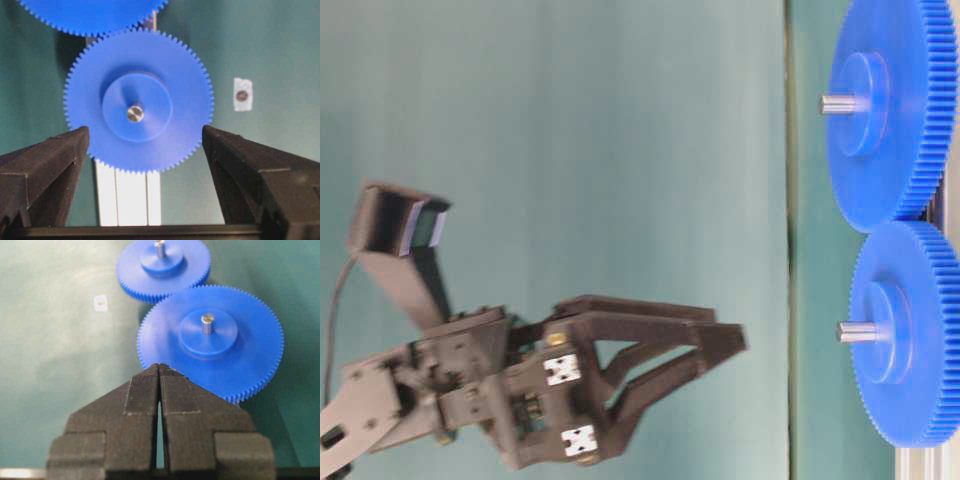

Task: Insert the small gear onto the shaft.
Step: 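Open the left gripper and raise it off the gear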

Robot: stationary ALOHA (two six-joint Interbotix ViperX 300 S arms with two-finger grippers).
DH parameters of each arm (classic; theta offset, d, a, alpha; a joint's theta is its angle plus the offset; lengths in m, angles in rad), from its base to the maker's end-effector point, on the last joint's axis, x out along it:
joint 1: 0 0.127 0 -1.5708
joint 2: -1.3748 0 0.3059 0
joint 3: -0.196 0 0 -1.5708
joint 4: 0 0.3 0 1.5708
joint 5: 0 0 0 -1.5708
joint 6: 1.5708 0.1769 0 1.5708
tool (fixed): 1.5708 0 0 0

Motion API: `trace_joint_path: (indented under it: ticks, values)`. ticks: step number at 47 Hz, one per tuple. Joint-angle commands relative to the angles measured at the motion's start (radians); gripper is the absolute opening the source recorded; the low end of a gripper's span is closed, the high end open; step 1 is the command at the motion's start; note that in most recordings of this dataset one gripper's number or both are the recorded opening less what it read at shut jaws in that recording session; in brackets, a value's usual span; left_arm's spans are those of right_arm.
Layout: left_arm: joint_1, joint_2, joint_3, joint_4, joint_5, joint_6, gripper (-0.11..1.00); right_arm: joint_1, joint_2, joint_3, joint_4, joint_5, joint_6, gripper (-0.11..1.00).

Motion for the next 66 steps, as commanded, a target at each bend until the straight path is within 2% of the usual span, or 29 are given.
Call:
trace_joint_path:
  ticks: [1,22,66]
  values:
    - [-0.006,-0.049,-0.009,0.002,-0.012,-0.003,0.87,0.0,0.005,-0.009,-0.002,-0.005,0.011,0.0]
    - [-0.006,-0.103,0.017,0.002,-0.044,-0.003,0.87,-0.002,-0.014,-0.009,-0.002,0.005,0.011,0.0]
    - [-0.008,-0.089,0.018,0.002,-0.044,-0.002,0.87,-0.002,-0.014,-0.002,-0.002,0.005,0.012,0.0]
